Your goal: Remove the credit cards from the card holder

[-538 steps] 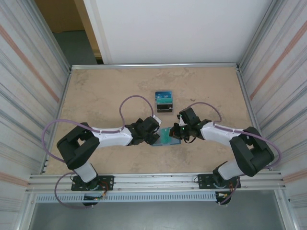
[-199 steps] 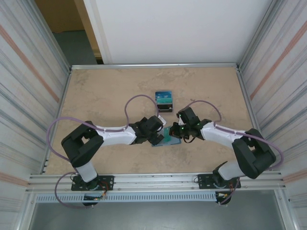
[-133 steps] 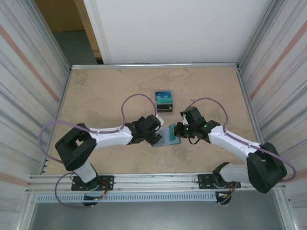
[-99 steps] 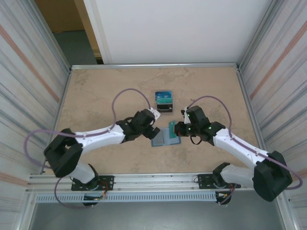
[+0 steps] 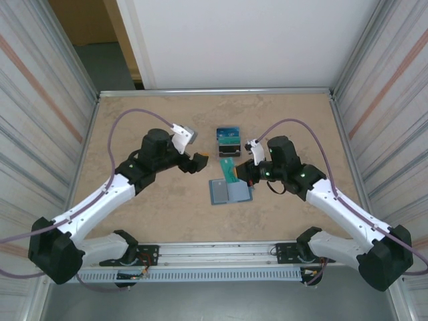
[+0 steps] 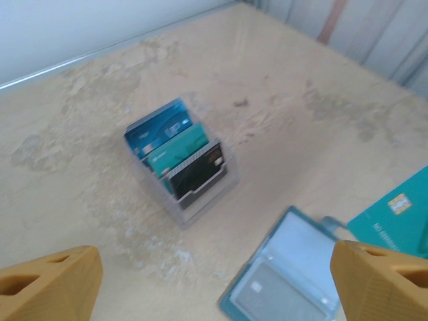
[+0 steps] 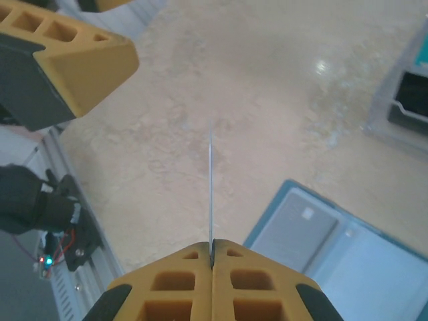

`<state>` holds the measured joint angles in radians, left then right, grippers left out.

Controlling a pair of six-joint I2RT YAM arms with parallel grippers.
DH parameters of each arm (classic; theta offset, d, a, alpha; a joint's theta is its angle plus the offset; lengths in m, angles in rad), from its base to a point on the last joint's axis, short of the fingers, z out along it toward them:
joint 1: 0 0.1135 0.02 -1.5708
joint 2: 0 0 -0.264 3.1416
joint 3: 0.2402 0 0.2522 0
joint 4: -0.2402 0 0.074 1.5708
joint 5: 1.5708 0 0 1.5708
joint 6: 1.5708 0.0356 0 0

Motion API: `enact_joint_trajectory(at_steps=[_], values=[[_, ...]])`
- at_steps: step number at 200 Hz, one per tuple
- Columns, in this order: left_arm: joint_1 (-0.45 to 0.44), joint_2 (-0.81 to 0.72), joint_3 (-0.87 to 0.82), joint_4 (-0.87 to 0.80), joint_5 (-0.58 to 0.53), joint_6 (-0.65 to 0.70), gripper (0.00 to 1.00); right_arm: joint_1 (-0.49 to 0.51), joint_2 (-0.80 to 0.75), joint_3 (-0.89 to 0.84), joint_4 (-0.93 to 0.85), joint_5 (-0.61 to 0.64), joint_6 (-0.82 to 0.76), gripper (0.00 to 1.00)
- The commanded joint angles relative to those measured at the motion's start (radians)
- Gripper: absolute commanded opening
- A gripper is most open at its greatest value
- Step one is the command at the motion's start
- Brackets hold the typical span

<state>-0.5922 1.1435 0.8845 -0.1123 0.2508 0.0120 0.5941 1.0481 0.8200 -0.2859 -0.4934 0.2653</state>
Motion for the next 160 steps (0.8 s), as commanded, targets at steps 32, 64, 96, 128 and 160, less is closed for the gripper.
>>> enact_joint_trajectory(at_steps=[32, 64, 96, 128, 160], values=[[0.007, 0.013, 0.145, -0.186, 0.424, 0.320, 0.84, -0.002, 0.074, 0.145, -0.113, -0.195, -0.236, 0.00], [-0.014, 0.081, 0.239, -0.350, 0.484, 0.496, 0.78, 0.004, 0.132, 0.235, -0.235, -0.211, -0.345, 0.00], [-0.030, 0.144, 0.294, -0.456, 0.489, 0.596, 0.73, 0.006, 0.155, 0.292, -0.315, -0.222, -0.410, 0.00], [-0.048, 0.203, 0.340, -0.509, 0.494, 0.627, 0.50, 0.007, 0.174, 0.335, -0.374, -0.245, -0.458, 0.00], [-0.084, 0.245, 0.371, -0.540, 0.502, 0.652, 0.32, 0.009, 0.204, 0.360, -0.404, -0.250, -0.483, 0.00]])
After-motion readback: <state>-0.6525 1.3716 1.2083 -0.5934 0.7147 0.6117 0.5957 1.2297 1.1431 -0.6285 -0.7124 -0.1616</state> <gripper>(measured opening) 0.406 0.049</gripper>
